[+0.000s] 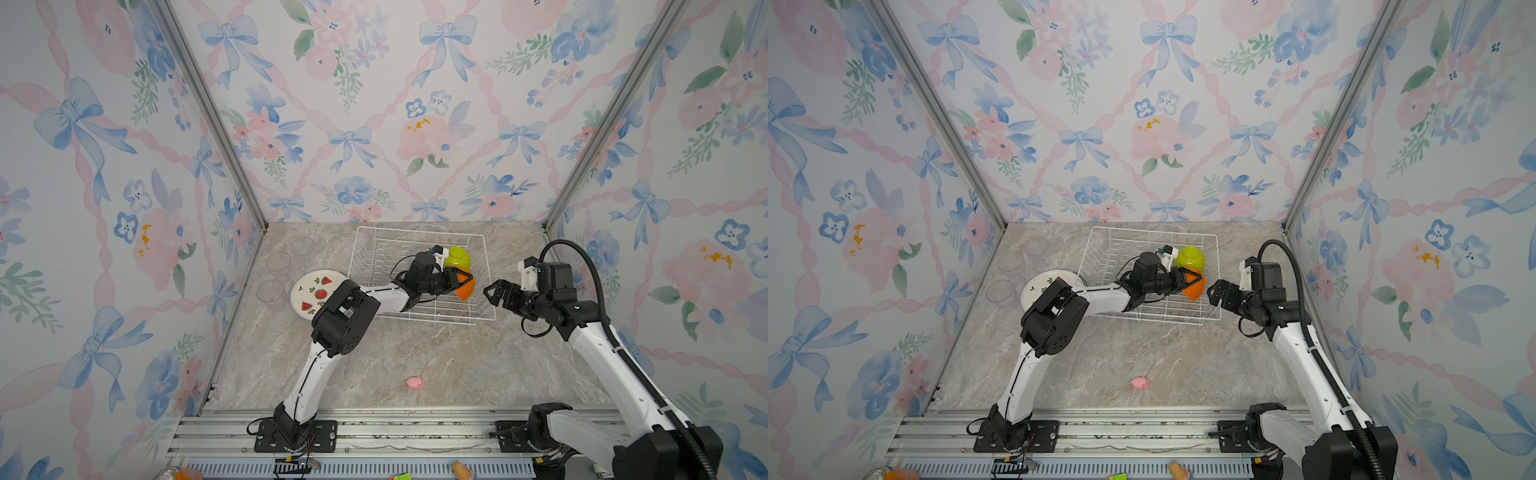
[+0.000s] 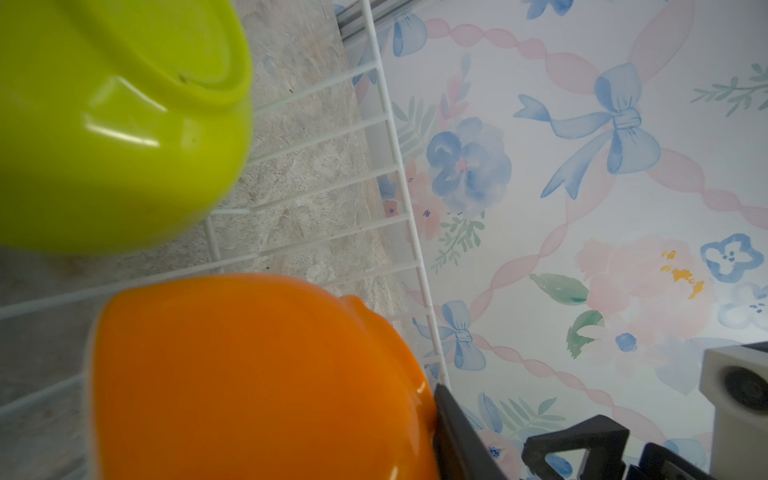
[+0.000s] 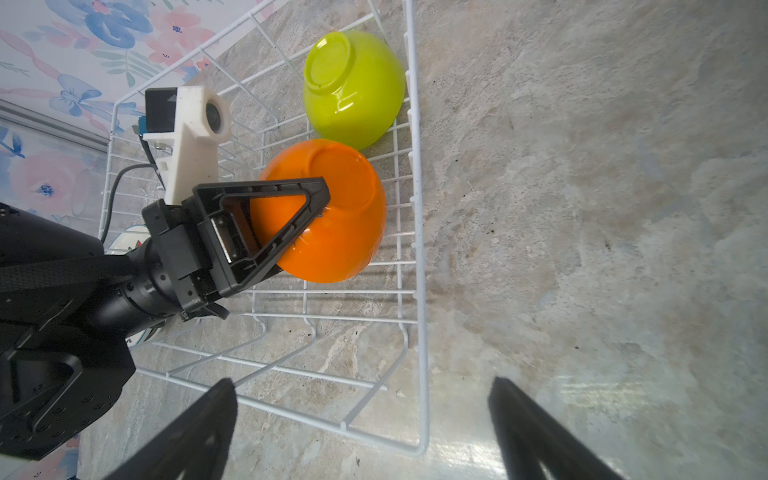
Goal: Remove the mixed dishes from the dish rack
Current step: 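Close the left gripper on the rim of the orange bowl, then lift the orange bowl out of the rack with the left gripper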
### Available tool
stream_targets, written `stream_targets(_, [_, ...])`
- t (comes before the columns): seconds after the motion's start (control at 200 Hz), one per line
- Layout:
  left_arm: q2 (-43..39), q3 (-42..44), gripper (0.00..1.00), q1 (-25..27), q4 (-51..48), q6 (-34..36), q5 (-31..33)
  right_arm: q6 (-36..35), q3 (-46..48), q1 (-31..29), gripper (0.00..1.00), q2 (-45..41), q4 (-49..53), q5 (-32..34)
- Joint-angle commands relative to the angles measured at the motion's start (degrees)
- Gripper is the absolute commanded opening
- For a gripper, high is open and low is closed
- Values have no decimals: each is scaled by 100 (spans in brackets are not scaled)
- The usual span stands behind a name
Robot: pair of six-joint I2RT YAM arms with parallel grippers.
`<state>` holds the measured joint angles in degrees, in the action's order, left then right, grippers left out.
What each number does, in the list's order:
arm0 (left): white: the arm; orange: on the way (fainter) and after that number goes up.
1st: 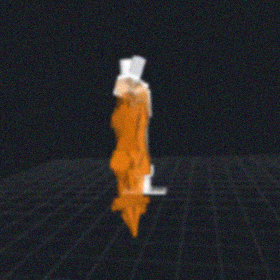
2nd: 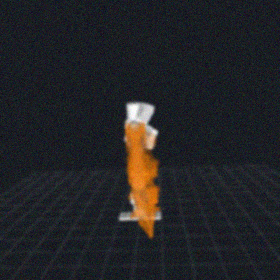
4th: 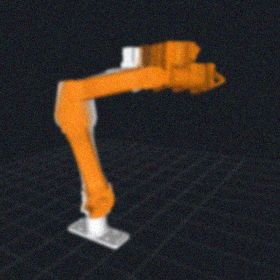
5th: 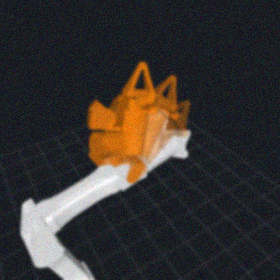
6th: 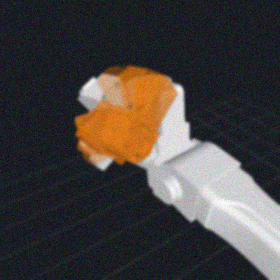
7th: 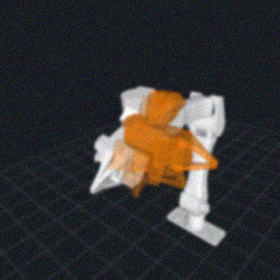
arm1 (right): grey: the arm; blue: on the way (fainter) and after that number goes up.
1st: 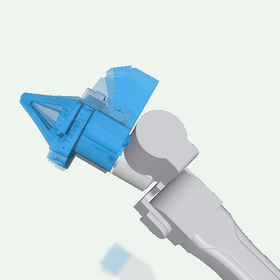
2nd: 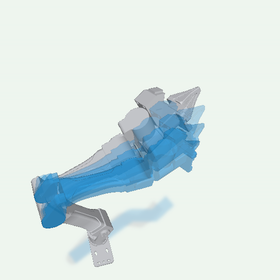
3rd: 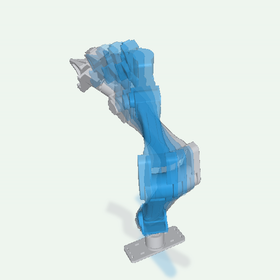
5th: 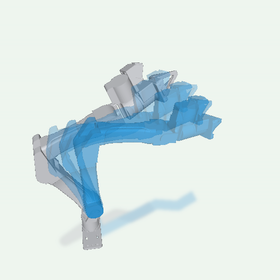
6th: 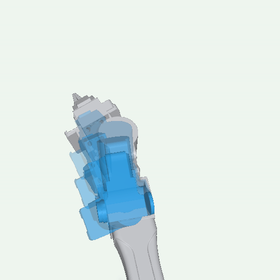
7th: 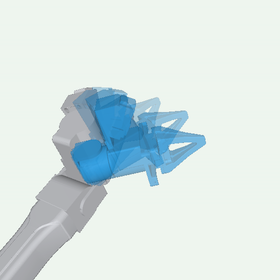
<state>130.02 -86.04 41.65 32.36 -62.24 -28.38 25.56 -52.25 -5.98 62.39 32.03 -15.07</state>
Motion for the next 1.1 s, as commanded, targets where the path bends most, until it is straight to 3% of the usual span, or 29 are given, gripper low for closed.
stream_targets(0.0, [-186, 105, 42, 10, -556, 383, 346, 80, -23, 54, 97, 63, -43, -119])
stream_targets(0.09, [-222, 129, 39, 10, -646, 387, 451, 80, -39, 57, 97, 98, -31, -126])
stream_targets(0.19, [-295, 174, 21, 10, -687, 387, 541, 81, -62, 53, 97, 118, -21, -135])
stream_targets(0.445, [-450, 191, 14, 10, -731, 476, 599, 72, -72, 58, 97, 160, -10, -119])
stream_targets(0.615, [-529, 141, 0, 10, -907, 617, 632, 85, -101, 46, 97, 176, -21, -121])
stream_targets(1.095, [-780, -189, 0, 19, -1918, 1300, 998, 133, -122, 45, 97, 109, -48, -137])
